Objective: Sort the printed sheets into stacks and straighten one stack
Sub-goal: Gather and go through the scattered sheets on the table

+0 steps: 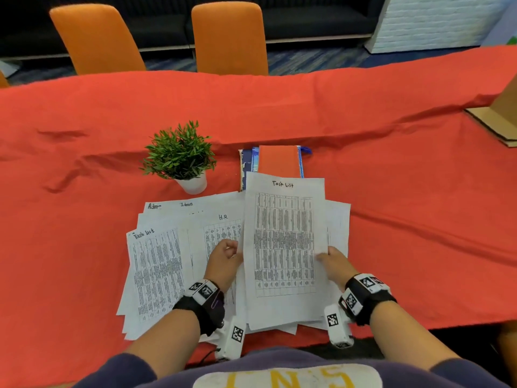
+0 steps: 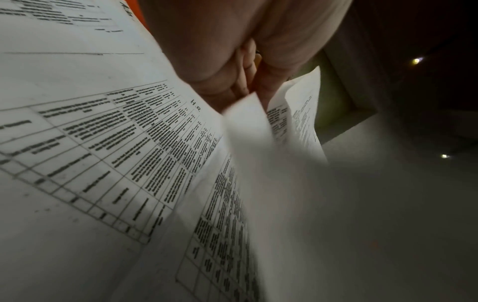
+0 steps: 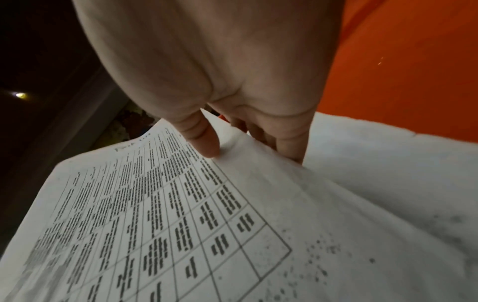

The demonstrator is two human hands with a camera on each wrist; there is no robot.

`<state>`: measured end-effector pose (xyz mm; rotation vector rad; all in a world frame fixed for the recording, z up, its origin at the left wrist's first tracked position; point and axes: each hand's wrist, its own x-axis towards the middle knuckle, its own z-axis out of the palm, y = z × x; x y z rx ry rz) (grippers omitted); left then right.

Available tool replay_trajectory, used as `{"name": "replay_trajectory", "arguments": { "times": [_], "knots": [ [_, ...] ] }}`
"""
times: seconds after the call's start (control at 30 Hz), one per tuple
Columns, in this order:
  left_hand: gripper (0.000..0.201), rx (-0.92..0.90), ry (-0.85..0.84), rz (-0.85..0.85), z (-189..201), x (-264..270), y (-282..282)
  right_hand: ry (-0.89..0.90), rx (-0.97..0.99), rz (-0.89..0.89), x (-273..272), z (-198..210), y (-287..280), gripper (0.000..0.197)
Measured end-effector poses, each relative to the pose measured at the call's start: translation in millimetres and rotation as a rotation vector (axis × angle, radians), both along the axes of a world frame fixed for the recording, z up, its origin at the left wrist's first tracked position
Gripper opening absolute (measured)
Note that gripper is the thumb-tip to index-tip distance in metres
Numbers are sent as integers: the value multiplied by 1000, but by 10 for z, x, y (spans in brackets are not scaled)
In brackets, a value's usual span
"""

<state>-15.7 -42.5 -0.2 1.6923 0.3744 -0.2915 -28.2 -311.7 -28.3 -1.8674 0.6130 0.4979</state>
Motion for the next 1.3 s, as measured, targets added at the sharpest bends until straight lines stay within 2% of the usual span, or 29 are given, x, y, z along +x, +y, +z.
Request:
{"name": "replay_trajectory", "arguments": {
  "times": [0.13, 0.23, 0.27, 0.33, 0.4, 0.47, 0.53, 0.67, 0.77, 0.83, 0.9, 1.0, 1.1, 1.17, 1.3],
  "knots": [
    [9, -115, 104, 23, 18, -20, 89, -69, -27, 65, 8, 152, 195, 15],
    [38, -159, 213, 71, 67, -59, 173, -131, -5, 77, 22, 169, 303, 21],
    [41, -113, 212, 53, 75, -74, 192, -136, 9, 86, 27, 163, 343, 22],
    [40, 97, 136, -50, 134, -120, 204, -152, 33, 117, 34, 172, 434, 26],
    [44, 242, 120, -80, 38, -100, 303, -150, 63, 163, 54, 174, 514, 30],
    [56, 309, 161, -23, -28, -83, 446, -128, 78, 204, 86, 143, 538, 31],
    [64, 289, 198, 37, -35, -73, 588, -93, 9, 219, 130, 65, 493, 29],
    [49, 260, 212, 181, -34, -58, 870, 24, -525, 118, 211, -125, 257, 50],
    [52, 257, 225, 236, -65, -53, 1023, 68, -534, 22, 225, -234, 174, 76],
    [49, 240, 228, 259, -78, -43, 1068, 66, -503, 4, 230, -300, 173, 82],
    [40, 251, 239, 257, -23, -49, 1033, 36, -500, -8, 223, -319, 196, 74],
    [44, 219, 223, 258, 73, -61, 932, -22, -448, -69, 198, -287, 227, 58],
    [43, 244, 244, 259, -28, 17, 981, -105, -392, -36, 156, -237, 253, 56],
    [43, 255, 234, 269, -67, 46, 1013, -168, -378, -11, 126, -187, 251, 42],
    [55, 248, 223, 271, -87, 76, 1055, -211, -403, -6, 90, -120, 206, 29]
  ]
}}
